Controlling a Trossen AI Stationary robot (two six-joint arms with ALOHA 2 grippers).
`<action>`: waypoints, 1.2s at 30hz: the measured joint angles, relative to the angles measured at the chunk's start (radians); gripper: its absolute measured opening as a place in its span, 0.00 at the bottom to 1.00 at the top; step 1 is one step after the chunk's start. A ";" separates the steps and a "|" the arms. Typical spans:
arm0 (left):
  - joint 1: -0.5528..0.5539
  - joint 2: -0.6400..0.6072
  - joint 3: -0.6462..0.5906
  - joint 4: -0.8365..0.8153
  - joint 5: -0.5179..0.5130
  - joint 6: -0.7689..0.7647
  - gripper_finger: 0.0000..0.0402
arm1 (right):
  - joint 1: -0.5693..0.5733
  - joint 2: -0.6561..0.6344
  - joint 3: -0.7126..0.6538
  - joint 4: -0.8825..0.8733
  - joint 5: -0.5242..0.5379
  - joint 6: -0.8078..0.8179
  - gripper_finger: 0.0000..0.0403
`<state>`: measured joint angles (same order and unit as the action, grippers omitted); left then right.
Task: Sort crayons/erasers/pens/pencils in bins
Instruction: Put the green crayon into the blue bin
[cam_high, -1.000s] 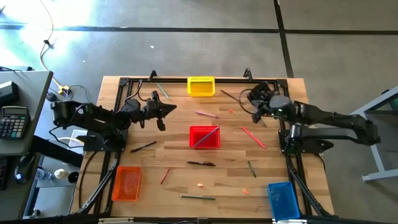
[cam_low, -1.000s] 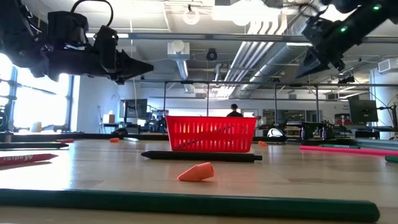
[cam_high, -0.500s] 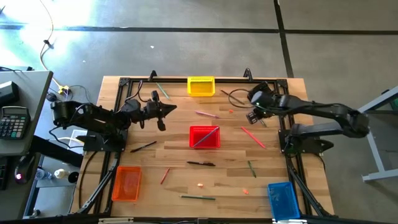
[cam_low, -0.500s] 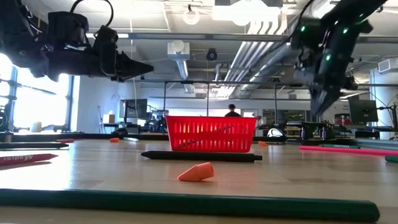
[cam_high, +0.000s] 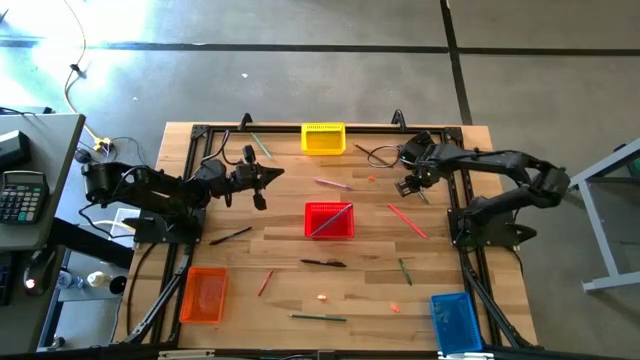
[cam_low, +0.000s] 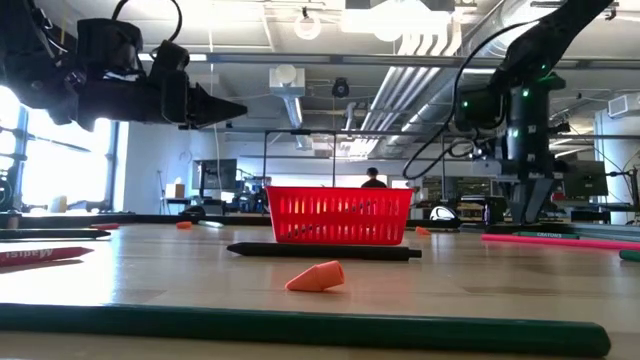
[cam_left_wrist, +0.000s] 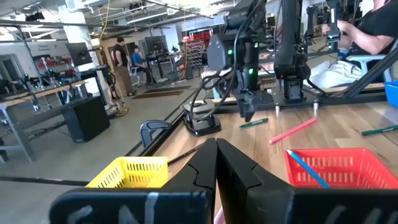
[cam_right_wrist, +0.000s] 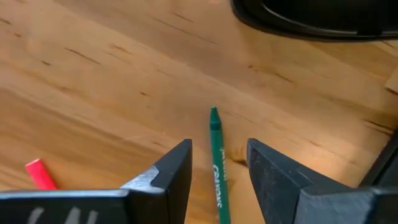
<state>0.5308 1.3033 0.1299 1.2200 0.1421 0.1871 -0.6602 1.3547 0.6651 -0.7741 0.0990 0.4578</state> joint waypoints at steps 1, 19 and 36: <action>0.000 0.000 0.000 0.003 0.000 0.000 0.00 | -0.007 0.010 0.000 0.004 -0.003 -0.012 0.36; 0.000 0.000 0.001 0.008 0.000 0.008 0.00 | -0.043 0.147 0.005 0.048 -0.101 -0.073 0.19; 0.000 0.000 0.001 0.007 0.000 0.014 0.00 | -0.039 0.041 -0.002 0.006 -0.200 0.003 0.08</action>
<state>0.5308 1.3033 0.1307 1.2266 0.1425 0.2011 -0.6994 1.3962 0.6635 -0.7679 -0.1007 0.4610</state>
